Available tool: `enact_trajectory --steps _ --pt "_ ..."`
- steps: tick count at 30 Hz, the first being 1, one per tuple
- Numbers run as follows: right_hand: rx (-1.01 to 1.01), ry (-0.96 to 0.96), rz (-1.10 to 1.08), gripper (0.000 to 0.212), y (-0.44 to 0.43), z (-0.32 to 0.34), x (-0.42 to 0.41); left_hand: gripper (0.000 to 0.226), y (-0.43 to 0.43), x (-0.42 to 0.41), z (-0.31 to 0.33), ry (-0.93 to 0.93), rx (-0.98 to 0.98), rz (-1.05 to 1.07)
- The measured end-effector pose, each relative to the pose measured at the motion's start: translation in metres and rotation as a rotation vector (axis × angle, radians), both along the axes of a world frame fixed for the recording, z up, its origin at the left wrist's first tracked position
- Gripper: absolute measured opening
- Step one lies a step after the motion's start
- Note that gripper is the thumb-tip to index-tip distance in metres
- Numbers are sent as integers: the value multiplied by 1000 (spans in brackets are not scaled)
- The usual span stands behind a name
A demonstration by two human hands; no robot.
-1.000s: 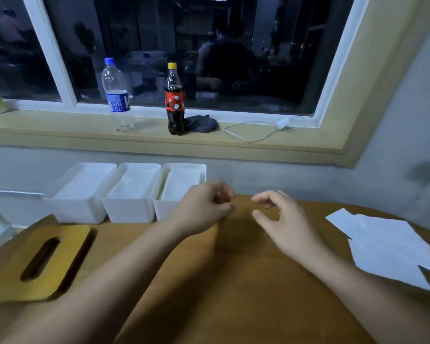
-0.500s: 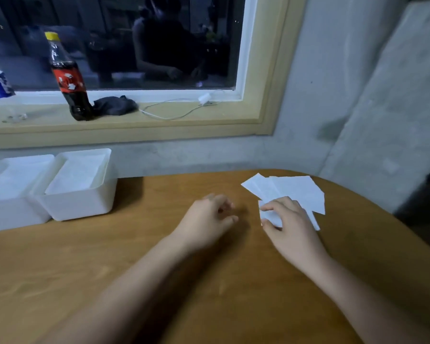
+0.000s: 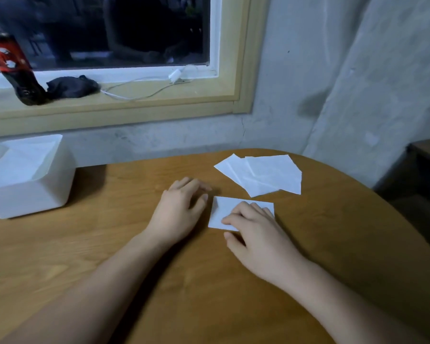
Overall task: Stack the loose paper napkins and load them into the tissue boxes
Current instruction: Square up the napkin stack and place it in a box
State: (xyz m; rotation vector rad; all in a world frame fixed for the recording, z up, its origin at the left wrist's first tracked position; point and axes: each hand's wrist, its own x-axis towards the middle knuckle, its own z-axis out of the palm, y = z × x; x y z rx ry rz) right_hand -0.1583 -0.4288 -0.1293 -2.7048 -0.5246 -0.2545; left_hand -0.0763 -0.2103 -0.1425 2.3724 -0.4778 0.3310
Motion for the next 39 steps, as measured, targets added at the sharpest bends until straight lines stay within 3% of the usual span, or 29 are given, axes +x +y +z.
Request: enact_trajectory --steps 7,10,14,19,22,27,32,39 --pt "73 87 203 24 17 6 -20 25 0 0 -1 27 47 -26" --pt "195 125 208 20 9 10 -12 27 1 2 -5 22 136 -16" --pt "292 -7 -20 16 -33 5 27 27 -3 1 -9 -35 195 1" --pt "170 -128 -352 21 -81 -13 78 27 -3 2 -11 -55 225 6" --pt "115 -122 -421 34 -85 -12 97 27 -3 1 -11 -57 230 -3" --pt "-34 58 -334 52 -75 -11 100 26 0 1 -12 -48 209 -3" --pt "-74 33 -195 49 -57 -7 83 28 0 0 -7 -23 172 -28" --pt "-75 31 -51 44 -25 -8 63 55 18 -45 -7 -68 249 27"
